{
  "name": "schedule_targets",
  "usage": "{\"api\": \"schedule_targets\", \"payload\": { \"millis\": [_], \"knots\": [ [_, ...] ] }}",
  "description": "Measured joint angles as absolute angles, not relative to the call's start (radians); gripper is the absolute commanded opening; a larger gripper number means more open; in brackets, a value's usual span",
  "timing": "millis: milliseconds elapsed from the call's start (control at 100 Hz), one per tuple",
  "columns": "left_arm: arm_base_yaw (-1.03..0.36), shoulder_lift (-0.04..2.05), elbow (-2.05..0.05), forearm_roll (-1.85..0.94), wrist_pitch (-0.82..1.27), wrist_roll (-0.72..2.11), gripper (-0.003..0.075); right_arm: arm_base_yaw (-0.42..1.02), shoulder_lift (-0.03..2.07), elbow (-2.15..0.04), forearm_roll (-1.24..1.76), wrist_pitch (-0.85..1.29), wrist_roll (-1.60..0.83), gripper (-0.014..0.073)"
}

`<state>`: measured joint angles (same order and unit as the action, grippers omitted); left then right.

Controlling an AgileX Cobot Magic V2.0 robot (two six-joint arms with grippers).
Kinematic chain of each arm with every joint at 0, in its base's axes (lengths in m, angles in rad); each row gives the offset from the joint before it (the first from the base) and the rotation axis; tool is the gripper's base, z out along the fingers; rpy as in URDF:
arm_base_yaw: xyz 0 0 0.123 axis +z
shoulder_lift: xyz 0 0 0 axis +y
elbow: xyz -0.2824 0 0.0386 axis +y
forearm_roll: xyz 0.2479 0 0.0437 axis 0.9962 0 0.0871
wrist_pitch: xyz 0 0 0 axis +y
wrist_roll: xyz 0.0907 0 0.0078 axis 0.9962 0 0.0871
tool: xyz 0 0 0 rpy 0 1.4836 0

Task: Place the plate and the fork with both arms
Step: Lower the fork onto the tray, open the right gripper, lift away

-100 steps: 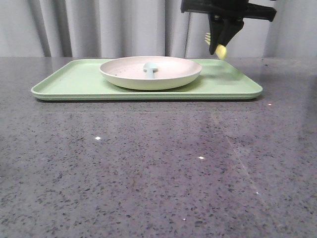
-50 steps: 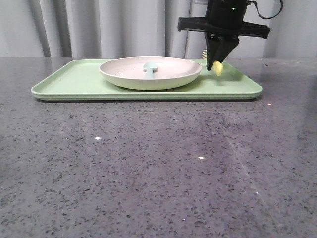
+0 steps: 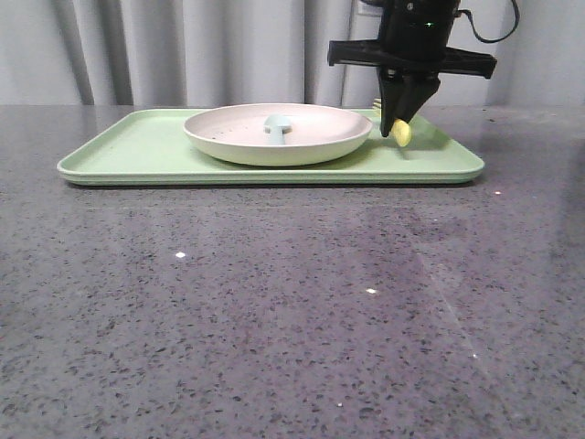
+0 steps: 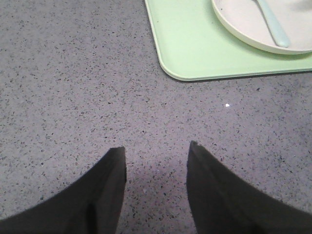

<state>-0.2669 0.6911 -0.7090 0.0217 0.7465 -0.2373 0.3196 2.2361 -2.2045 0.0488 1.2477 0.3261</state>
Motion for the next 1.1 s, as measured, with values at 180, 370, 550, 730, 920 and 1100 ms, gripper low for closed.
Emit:
{"api": "schedule_targets", "payload": {
  "millis": [180,370,550,730,920,1100],
  "knots": [
    [-0.267,0.691,-0.709,0.022,0.747,-0.237,0.03,0.32,2.236,-2.204,0.049,1.248,0.326,0.0078],
    [-0.267,0.691,-0.709,0.022,0.747,-0.237,0.03,0.32,2.236,-2.204,0.049,1.248,0.326,0.0155],
    [-0.267,0.691,-0.709,0.022,0.747,-0.237,0.03,0.32,2.236,-2.204,0.047,1.248,0.326,0.0189],
    [-0.267,0.691,-0.709,0.022,0.747,-0.237,0.03,0.32,2.236,-2.204,0.029,1.248,0.326,0.0211],
    [-0.267,0.691,-0.709,0.022,0.747,-0.237,0.03,0.32,2.236,-2.204,0.0,1.247,0.326,0.0209],
    [-0.267,0.691,-0.709,0.022,0.747,-0.237,0.03,0.32,2.215,-2.204,0.0,1.247,0.326,0.0209]
  ]
}}
